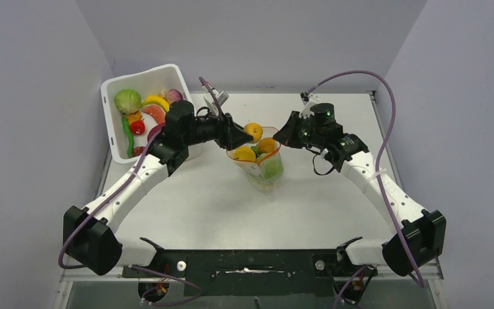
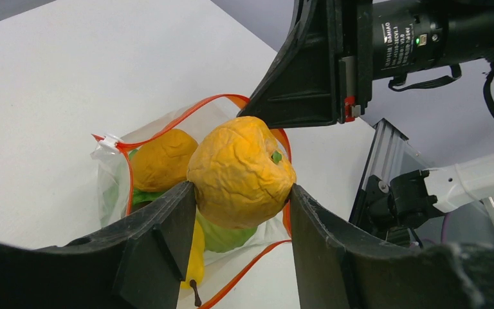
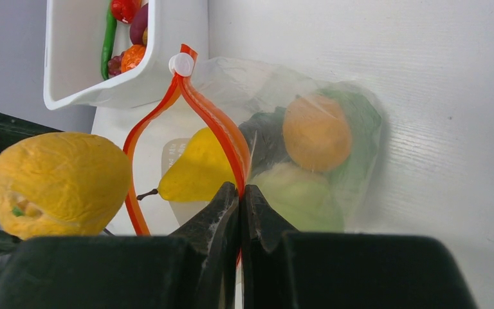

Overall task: Place the food in the zip-top bag and seal the zipper
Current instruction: Place the fake fruit in the zipper food storage bag, then pick up the fake fruit from the bin.

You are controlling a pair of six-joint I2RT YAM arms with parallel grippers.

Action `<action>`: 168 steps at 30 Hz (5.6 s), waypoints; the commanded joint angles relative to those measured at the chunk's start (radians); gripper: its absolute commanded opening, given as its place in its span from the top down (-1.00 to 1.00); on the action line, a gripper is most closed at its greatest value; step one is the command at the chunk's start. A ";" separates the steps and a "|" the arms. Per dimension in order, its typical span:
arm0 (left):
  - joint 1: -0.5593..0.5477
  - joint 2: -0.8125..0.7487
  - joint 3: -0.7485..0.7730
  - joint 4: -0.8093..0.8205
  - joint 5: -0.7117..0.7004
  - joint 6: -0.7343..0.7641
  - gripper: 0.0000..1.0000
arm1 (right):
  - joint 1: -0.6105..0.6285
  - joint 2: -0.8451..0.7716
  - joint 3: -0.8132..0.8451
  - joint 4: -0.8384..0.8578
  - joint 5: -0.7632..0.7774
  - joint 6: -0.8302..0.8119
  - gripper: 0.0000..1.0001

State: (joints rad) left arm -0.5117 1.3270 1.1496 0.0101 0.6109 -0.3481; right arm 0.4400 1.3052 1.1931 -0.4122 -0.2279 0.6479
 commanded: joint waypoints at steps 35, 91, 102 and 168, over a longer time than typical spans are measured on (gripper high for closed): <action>-0.023 0.104 0.028 -0.021 -0.040 0.087 -0.28 | 0.009 -0.048 0.016 0.076 -0.001 0.004 0.98; 0.598 0.362 0.208 -0.126 -0.741 0.172 -0.42 | -0.023 -0.048 0.065 0.018 -0.048 -0.097 0.97; 0.649 0.686 0.543 -0.311 -0.766 0.339 -0.61 | -0.062 -0.035 0.100 -0.022 -0.037 -0.132 0.97; 0.669 0.753 0.590 -0.392 -0.693 0.301 0.26 | -0.082 -0.094 0.031 -0.001 -0.045 -0.094 0.96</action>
State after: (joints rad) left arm 0.1661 2.1849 1.7489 -0.4194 -0.1017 -0.0086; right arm 0.3660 1.2766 1.2263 -0.4820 -0.2638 0.5385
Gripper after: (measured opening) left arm 0.512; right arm 0.034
